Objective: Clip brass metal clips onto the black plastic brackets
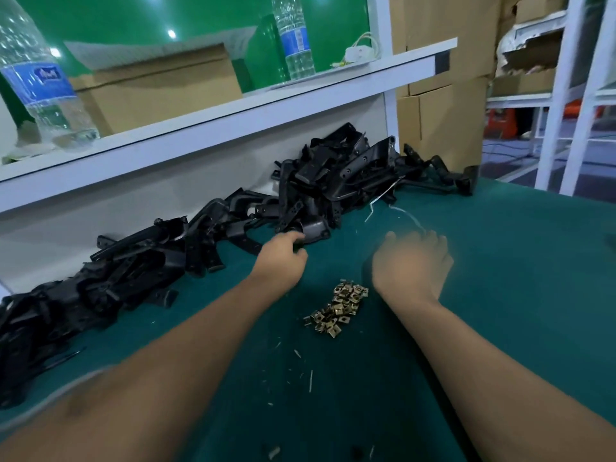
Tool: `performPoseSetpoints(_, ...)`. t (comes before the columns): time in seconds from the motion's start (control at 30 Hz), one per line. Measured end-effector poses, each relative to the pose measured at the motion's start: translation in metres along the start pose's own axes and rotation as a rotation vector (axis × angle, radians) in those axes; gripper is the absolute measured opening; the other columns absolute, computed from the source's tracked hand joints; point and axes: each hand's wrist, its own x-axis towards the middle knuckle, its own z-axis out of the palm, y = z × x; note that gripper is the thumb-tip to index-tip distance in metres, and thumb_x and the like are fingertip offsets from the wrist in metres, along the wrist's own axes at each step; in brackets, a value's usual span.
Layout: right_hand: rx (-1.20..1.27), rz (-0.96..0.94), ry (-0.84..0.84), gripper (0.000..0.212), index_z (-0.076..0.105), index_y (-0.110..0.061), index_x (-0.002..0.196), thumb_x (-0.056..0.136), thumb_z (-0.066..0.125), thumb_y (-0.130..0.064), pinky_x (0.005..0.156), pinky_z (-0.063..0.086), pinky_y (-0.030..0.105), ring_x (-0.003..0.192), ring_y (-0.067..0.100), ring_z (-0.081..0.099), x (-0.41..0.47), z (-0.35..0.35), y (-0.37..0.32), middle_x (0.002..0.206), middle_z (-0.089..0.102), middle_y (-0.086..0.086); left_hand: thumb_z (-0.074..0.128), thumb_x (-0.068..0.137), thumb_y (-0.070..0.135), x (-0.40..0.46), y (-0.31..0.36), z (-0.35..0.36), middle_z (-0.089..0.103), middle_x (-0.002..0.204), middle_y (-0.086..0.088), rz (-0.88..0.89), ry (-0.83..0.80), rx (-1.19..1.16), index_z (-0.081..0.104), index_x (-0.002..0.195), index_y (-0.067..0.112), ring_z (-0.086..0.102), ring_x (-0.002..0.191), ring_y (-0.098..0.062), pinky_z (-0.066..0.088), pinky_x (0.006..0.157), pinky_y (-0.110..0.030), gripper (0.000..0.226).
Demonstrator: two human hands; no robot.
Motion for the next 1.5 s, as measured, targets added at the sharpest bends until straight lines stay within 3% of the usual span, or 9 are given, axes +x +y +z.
performPoseSetpoints(0.1, 0.005, -0.011, 0.031, 0.067, 0.046, 0.003, 0.148, 0.108, 0.025, -0.047, 0.123, 0.018, 0.051, 0.153, 0.038, 0.024, 0.002, 0.002, 0.0, 0.161, 0.037, 0.023, 0.05, 0.102, 0.013, 0.038, 0.008, 0.007, 0.047, 0.149, -0.011, 0.062, -0.085, 0.223, 0.047, 0.151, 0.024, 0.061, 0.111, -0.03, 0.053, 0.086, -0.037, 0.05)
performPoseSetpoints(0.23, -0.023, -0.003, 0.04, 0.067, 0.048, 0.002, 0.145, 0.107, 0.026, -0.048, 0.121, 0.02, 0.052, 0.149, 0.038, 0.03, 0.004, 0.006, 0.0, 0.155, 0.043, 0.023, 0.048, 0.098, 0.007, 0.07, 0.017, 0.023, 0.031, 0.155, -0.016, -0.022, -0.152, 0.261, 0.033, 0.158, 0.036, 0.056, 0.115, -0.037, 0.053, 0.091, -0.041, 0.069)
performPoseSetpoints(0.4, 0.003, -0.022, 0.043, 0.063, 0.051, -0.001, 0.141, 0.106, 0.027, -0.047, 0.121, 0.021, 0.052, 0.145, 0.038, 0.034, 0.005, 0.008, 0.0, 0.151, 0.047, 0.022, 0.062, 0.091, 0.046, 0.094, 0.023, 0.039, 0.042, 0.149, -0.016, -0.106, -0.085, 0.39, 0.032, 0.155, 0.045, 0.042, 0.133, -0.042, 0.043, 0.108, -0.047, 0.071)
performPoseSetpoints(0.6, 0.016, -0.039, 0.066, 0.06, 0.054, -0.001, 0.136, 0.105, 0.032, -0.048, 0.119, 0.022, 0.052, 0.141, 0.038, 0.038, 0.006, 0.01, 0.001, 0.146, 0.051, 0.021, 0.065, 0.092, 0.036, 0.069, 0.007, 0.031, 0.062, 0.127, -0.011, 0.058, -0.053, 0.404, 0.053, 0.142, 0.029, 0.06, 0.105, -0.03, 0.051, 0.084, -0.034, 0.052)
performPoseSetpoints(0.83, 0.185, -0.06, 0.145, 0.049, 0.058, -0.004, 0.13, 0.104, 0.041, -0.042, 0.114, 0.029, 0.053, 0.131, 0.036, 0.045, 0.001, -0.001, -0.001, 0.136, 0.056, 0.018, 0.078, 0.09, 0.03, -0.007, -0.001, -0.058, 0.074, 0.099, 0.001, 0.116, 0.375, 0.081, 0.074, 0.102, 0.021, 0.066, 0.086, -0.019, 0.051, 0.077, -0.03, 0.015)
performPoseSetpoints(0.97, 0.385, -0.537, 0.17, 0.018, 0.067, -0.016, 0.106, 0.102, 0.053, -0.027, 0.099, 0.042, 0.043, 0.11, 0.022, 0.051, -0.015, -0.008, -0.001, 0.109, 0.063, 0.0, 0.088, 0.078, 0.029, -0.09, -0.009, -0.122, 0.072, 0.073, 0.005, -0.023, 0.345, -0.274, 0.073, 0.079, 0.025, 0.065, 0.062, -0.013, 0.054, 0.061, -0.028, 0.016)
performPoseSetpoints(1.13, 0.273, -1.13, -0.3, 0.012, 0.077, -0.022, 0.086, 0.094, 0.069, -0.022, 0.077, 0.043, 0.027, 0.084, 0.009, 0.05, -0.039, -0.01, -0.004, 0.078, 0.062, -0.009, 0.092, 0.072, 0.025, -0.185, -0.039, -0.091, 0.059, 0.085, 0.012, -0.016, 0.117, 0.129, 0.061, 0.071, 0.043, 0.055, 0.084, -0.006, 0.042, 0.074, -0.027, 0.035)
performPoseSetpoints(1.37, 0.181, -1.218, -0.312, 0.021, 0.08, -0.032, 0.095, 0.087, 0.079, -0.051, 0.092, 0.036, 0.034, 0.096, 0.013, 0.045, -0.039, -0.002, -0.008, 0.095, 0.055, -0.011, 0.06, 0.094, 0.053, -0.202, -0.05, -0.032, 0.063, 0.09, 0.023, -0.065, 0.312, 0.081, 0.059, 0.101, 0.051, 0.057, 0.085, 0.0, 0.047, 0.072, -0.025, 0.007)
performPoseSetpoints(1.5, 0.176, -1.178, -0.383, 0.014, 0.076, -0.032, 0.091, 0.087, 0.079, -0.045, 0.098, 0.032, 0.038, 0.101, 0.015, 0.044, -0.045, -0.007, -0.01, 0.1, 0.057, -0.013, 0.032, 0.096, 0.068, -0.199, -0.044, -0.018, 0.066, 0.093, 0.003, -0.037, 0.375, 0.36, 0.042, 0.122, 0.024, 0.061, 0.086, -0.021, 0.048, 0.083, -0.033, 0.053)
